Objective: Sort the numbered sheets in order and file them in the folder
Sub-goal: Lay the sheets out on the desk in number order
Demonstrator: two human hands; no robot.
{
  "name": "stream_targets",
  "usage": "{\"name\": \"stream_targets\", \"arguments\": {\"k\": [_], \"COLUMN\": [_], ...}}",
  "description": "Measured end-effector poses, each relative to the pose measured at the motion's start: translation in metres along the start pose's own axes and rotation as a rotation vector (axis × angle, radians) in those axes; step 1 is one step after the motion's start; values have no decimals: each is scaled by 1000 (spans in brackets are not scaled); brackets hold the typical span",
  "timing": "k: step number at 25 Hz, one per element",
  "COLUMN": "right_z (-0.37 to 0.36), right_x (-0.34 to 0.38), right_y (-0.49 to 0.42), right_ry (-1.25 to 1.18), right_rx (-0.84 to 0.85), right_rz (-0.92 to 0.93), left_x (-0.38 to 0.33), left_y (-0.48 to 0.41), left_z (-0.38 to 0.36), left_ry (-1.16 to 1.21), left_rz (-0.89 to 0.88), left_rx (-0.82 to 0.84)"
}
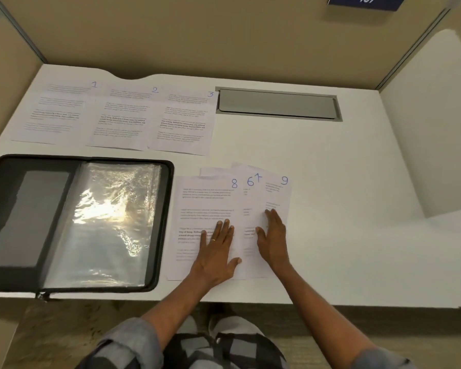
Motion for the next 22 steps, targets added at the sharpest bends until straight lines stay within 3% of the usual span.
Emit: {"name": "stream_targets", "arguments": {"k": [2,5,11,22], "right_z": [14,23,35,56], "right_x": [2,5,5,-3], "right_y": [-16,-25,-23,-13], "right_ry": [-176,-433,-299,-339], "right_rx": [-29,73,53,-64], "right_rz": [-114,-285,-244,-259], "left_x": [-4,0,-2,14], "left_y": [0,1,-1,-8], "left_z": [3,4,9,-12], "left_ry": [18,28,57,-195], "left_rz": [9,13,-1,-46], "left_rx": [7,1,-77,-113]}}
Point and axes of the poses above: each hand's wrist, its own y-axis away from the middle knuckle, its own z-axis out of the back of the hand, x = y × z, the point moved 7 cm from there along -y, towards the middle knuckle, and after that the axes turned 3 degrees about -z, right-handed, at the moved point
